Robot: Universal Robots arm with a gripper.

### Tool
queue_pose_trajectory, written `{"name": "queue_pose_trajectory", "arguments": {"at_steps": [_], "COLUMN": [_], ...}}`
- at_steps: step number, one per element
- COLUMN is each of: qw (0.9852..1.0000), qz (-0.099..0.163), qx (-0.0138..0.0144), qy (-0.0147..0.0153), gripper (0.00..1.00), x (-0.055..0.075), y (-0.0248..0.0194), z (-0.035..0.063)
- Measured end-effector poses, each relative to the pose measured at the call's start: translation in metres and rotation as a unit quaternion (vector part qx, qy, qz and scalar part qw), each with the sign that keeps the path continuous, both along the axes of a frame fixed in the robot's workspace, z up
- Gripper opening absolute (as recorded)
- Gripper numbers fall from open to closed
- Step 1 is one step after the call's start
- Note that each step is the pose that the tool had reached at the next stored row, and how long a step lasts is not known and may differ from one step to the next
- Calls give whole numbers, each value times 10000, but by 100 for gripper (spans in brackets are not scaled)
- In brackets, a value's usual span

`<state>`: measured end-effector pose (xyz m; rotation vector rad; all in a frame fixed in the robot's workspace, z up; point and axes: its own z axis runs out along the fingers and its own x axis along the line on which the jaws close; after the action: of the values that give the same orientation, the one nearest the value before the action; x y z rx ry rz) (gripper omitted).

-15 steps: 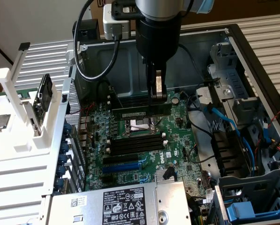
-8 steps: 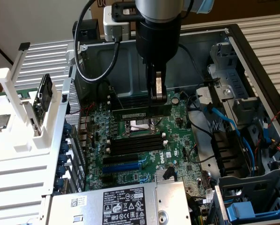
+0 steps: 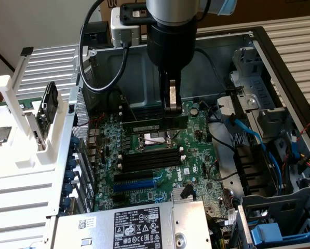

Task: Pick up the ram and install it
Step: 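Insert the ram into the slot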

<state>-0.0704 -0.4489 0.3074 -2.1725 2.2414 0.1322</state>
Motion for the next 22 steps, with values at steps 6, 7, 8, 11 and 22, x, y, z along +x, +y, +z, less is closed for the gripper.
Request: {"name": "queue_pose_trajectory", "arguments": {"at_steps": [6, 7, 8, 11, 22], "qw": [10000, 10000, 10000, 10000, 9999], "qz": [0, -1, 0, 1, 11], "qx": [0, -6, -8, -9, -61], "qy": [0, 0, -1, -2, -100], "gripper": [12, 12, 12, 12, 12], "x": [-1, -9, -10, -18, -107], "y": [0, 9, 10, 10, 42], "z": [-4, -11, -13, -17, -37]}}
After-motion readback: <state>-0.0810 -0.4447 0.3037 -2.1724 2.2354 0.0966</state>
